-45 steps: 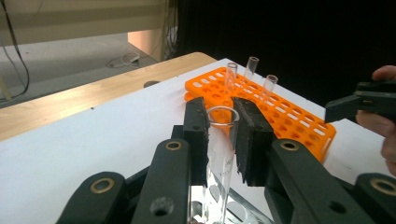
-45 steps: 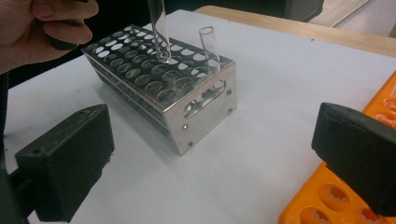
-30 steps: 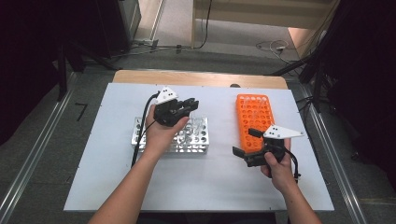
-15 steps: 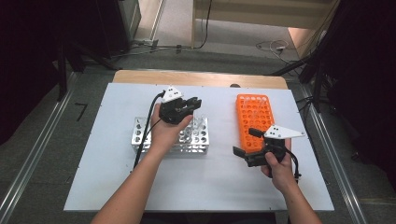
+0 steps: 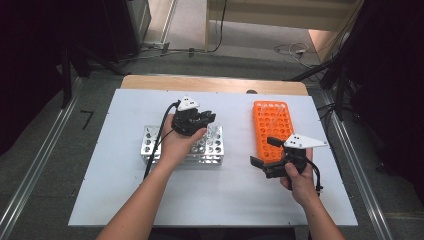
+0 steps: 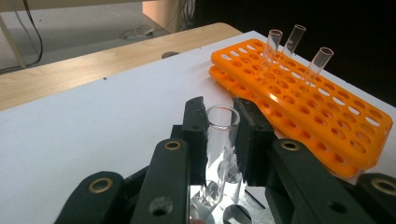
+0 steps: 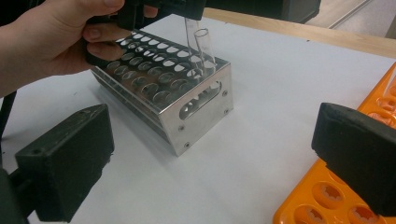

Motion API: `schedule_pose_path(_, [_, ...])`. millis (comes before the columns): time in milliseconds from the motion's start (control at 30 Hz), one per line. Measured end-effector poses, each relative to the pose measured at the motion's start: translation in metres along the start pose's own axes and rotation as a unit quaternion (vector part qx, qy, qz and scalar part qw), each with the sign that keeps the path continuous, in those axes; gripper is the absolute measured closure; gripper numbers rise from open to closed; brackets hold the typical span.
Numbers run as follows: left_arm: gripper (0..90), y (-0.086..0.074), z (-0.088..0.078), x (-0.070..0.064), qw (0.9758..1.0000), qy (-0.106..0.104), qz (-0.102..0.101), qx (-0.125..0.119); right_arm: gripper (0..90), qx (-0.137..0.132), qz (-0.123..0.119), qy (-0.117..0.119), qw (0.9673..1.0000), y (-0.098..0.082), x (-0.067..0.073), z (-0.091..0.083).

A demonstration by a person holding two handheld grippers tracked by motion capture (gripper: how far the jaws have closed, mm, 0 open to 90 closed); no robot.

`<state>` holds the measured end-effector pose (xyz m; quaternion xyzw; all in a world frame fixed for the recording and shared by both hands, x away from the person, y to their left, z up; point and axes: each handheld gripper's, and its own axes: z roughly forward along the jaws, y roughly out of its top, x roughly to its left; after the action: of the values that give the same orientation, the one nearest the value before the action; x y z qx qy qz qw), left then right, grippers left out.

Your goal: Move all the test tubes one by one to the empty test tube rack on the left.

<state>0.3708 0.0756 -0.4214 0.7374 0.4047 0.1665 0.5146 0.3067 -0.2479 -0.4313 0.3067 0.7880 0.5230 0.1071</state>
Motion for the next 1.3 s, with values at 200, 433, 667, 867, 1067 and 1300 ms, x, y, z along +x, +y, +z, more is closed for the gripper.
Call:
schedule_pose_path(200, [73.1,-0.001,-0.001,-0.003,0.9999,-0.003,0.009,0.013,0.0,0.0,0.001,-0.001,1.0,0.0,-0.001,-0.001])
schedule_pose_path(433, [72.1,-0.012,0.003,-0.004,0.9992,0.0,0.012,0.038,0.0,-0.002,0.001,-0.002,1.0,0.0,-0.001,-0.001])
schedule_pose_path(667, [68.4,-0.013,0.002,-0.004,0.9989,0.0,0.003,0.047,0.0,0.001,0.001,-0.003,1.0,-0.001,-0.002,0.0])
schedule_pose_path(867, [57.7,-0.015,-0.008,-0.002,0.9994,-0.006,-0.018,0.028,0.0,0.0,0.003,-0.004,1.0,-0.001,-0.004,-0.002])
schedule_pose_path(1067, [40.0,-0.021,-0.026,-0.009,0.9997,-0.022,-0.01,0.008,0.0,0.002,0.004,-0.007,1.0,-0.001,-0.007,-0.002])
schedule_pose_path(1300, [22.5,-0.03,-0.049,-0.021,0.9992,-0.04,0.004,-0.005,0.0,0.003,0.007,-0.014,0.9999,-0.001,-0.012,-0.001])
